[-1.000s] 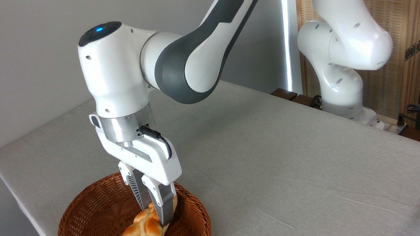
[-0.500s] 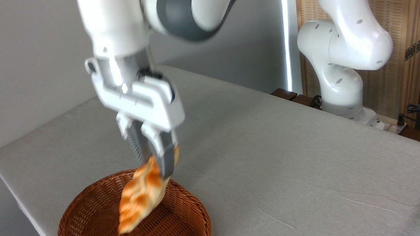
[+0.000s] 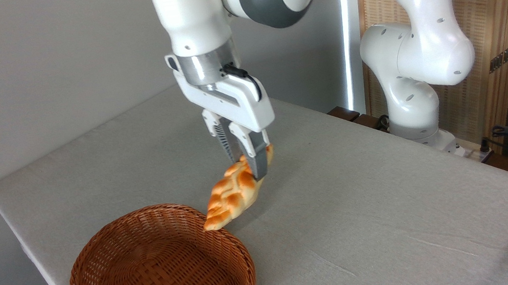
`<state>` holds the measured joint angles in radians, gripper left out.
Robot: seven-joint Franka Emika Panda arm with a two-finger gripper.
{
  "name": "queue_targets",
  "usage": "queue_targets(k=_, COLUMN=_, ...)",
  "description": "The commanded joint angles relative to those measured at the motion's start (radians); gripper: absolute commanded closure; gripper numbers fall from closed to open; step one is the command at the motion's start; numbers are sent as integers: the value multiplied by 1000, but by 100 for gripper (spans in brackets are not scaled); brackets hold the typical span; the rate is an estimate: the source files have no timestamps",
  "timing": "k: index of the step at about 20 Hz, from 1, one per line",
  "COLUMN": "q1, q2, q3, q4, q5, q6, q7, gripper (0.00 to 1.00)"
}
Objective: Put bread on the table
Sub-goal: 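Lift the bread roll out of the basket and carry it beside the basket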
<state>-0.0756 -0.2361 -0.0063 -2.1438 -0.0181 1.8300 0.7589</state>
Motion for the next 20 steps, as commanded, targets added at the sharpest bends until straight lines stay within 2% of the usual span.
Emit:
queue_targets(k=1, q1=-19, q2=-58, q3=5, q4=-91, q5=-13, q6=17, q7=23, gripper=52)
queue_targets(k=3, q1=-21, q2=-52, q3=5, q4=-102, q5=-10, q6=9, q7=23, gripper=52)
queue_targets(k=4, q1=-24, q2=-52, q3=5, q4=-109, q5=-10, q6=9, q7=23, gripper=45)
queue_targets(k=6, q1=-35, q2=-42, q3=5, q4=-111, q5=-8, q6=12, q7=22, gripper=25)
queue_targets(k=8, q1=-38, q2=-37, q3=5, q4=-110, q5=-6, q6=15, q7=20, gripper=0)
queue_targets(k=17, q1=-36, q2=-34, q3=5, q4=-76, q5=-6, q6=-8, q7=11, gripper=0)
queue_targets(k=20, q1=-36, q2=-3, q3=5, q4=-6, q5=0, q6=-101, q7=17, gripper=0)
